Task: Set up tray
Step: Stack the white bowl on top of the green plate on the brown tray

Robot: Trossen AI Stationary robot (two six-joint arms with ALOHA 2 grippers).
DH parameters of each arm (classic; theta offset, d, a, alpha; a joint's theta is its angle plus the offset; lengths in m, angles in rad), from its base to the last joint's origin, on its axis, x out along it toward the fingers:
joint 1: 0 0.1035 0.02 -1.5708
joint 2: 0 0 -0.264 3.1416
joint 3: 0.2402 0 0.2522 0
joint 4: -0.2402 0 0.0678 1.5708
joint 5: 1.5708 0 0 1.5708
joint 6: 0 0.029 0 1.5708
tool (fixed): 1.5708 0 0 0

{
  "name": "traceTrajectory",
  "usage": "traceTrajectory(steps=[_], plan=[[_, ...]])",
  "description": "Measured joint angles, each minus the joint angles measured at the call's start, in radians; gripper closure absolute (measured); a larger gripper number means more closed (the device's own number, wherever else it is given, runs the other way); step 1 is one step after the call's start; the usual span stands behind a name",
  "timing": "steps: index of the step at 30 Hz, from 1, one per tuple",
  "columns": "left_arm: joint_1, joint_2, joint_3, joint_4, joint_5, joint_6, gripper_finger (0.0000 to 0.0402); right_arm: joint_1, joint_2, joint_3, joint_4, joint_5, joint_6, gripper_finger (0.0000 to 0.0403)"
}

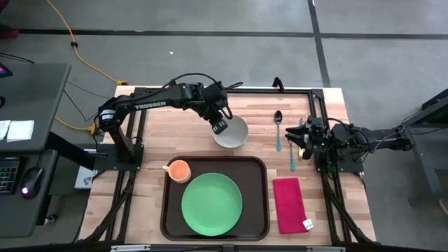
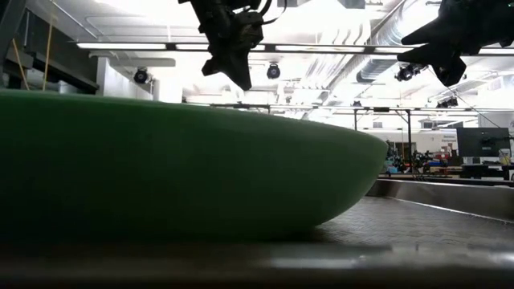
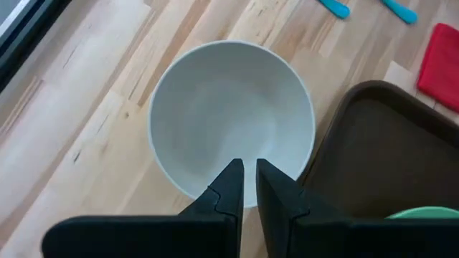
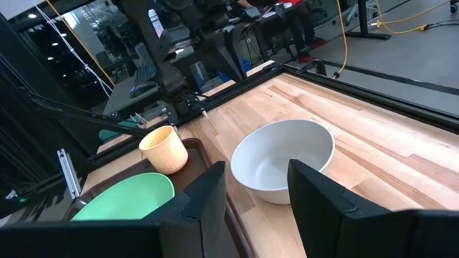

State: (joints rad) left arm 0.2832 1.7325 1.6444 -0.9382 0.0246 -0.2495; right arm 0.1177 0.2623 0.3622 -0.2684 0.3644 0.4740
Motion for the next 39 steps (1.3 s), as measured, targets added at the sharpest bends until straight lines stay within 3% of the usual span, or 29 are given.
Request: traceTrajectory(steps=[4, 12, 18, 28, 39], plan=[[0.000, 0.000, 0.000, 0.000, 0.003, 0.025, 0.0317, 0.000, 0.000, 0.000, 0.000, 0.000, 0.000, 0.0274], [0.000, 0.000, 0.000, 0.003, -0.010, 0.036, 0.0226, 0.000, 0.000, 0.000, 0.002, 0.000, 0.000, 0.0274], [-0.002, 0.000, 0.000, 0.008, -0.017, 0.052, 0.0184, 0.000, 0.000, 0.000, 0.002, 0.000, 0.000, 0.0274], [0.006, 0.015, 0.000, 0.037, 0.007, 0.061, 0.0169, 0.000, 0.000, 0.000, 0.002, 0.001, -0.002, 0.0274], [0.074, 0.106, -0.001, -0.081, 0.082, -0.153, 0.0169, 0.000, 0.000, 0.000, 0.002, 0.009, -0.002, 0.0274]])
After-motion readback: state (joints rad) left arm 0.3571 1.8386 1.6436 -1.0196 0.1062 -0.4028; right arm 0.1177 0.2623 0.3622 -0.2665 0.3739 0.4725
